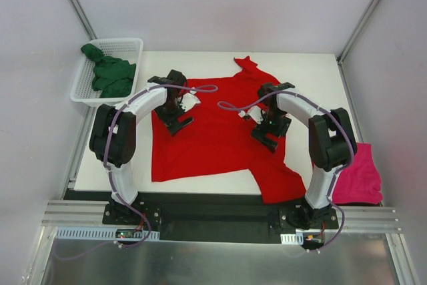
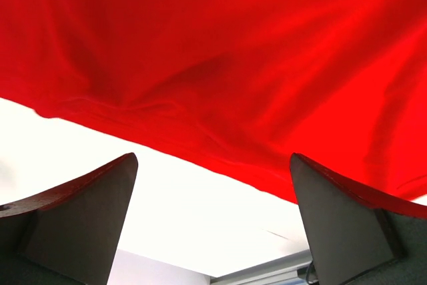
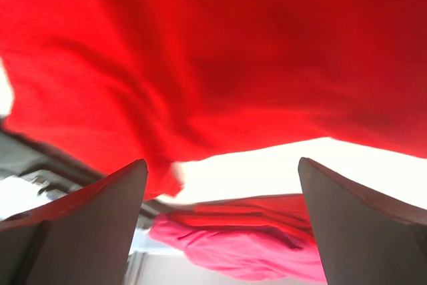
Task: Fold and stack the t-shirts
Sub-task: Flatten out the tshirt
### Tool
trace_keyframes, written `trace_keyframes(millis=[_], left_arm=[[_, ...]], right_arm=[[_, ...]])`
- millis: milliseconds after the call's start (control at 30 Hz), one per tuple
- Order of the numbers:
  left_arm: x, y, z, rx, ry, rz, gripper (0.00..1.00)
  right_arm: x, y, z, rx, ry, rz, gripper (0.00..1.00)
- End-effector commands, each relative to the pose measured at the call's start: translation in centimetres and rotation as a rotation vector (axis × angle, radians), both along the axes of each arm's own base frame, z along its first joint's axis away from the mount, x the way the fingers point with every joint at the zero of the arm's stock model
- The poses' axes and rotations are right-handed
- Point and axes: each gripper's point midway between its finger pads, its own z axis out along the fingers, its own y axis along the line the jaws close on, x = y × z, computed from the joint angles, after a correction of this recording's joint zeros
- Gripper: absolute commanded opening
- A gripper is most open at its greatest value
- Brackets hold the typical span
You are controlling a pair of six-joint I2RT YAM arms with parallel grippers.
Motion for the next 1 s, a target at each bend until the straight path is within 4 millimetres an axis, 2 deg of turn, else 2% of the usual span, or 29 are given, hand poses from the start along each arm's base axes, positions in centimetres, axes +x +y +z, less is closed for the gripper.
trace_keyframes(millis=[0,33,67,133,300,433,600,733,900,967], left_arm=[[1.7,0.8,-0.2,0.039,-0.037,0.031,0.99],[2.2,0.6,-0.3,0.036,-0.052,0.036,0.99],[2.4,0.7,-0.5,0.036,-0.053,0.048,0.99],[2.8,0.7,-1.0,0.040,-0.053,0.054,0.99],[4.0,0.7,-1.8,0.042,-0.066,0.047,0.99],[4.6,0.7,-2.2,0.042,-0.067,0.044,0.99],[5.2,0.0,-2.0,0.007,-0.076,0.038,1.00],[5.4,0.3,-2.1,0.031,-0.083,0.048,0.99],[4.7,1.1,-2.3,0.050,-0.080,0.063,0.99],[4.4,1.3,-2.6,0.054,-0.073,0.066,0.99]], right_arm=[[4.2,-1.2,-0.8,-0.082,-0.195,-0.030,1.00],[5.2,-2.1,-0.8,-0.134,-0.253,-0.031,1.00],[5.8,-2.4,-1.1,-0.153,-0.291,-0.029,1.00],[8.3,-2.9,-0.7,-0.185,-0.409,-0.031,1.00],[11.9,-3.2,0.5,-0.214,-0.574,-0.017,1.00],[13.3,-3.6,0.6,-0.248,-0.600,0.004,1.00],[14.0,-4.4,-0.6,-0.276,-0.588,0.025,1.00],[13.8,-3.0,-1.4,-0.157,-0.563,0.031,1.00],[15.7,-2.0,-1.1,-0.129,-0.604,0.057,1.00],[15.5,-2.0,-2.1,-0.141,-0.557,0.075,1.00]])
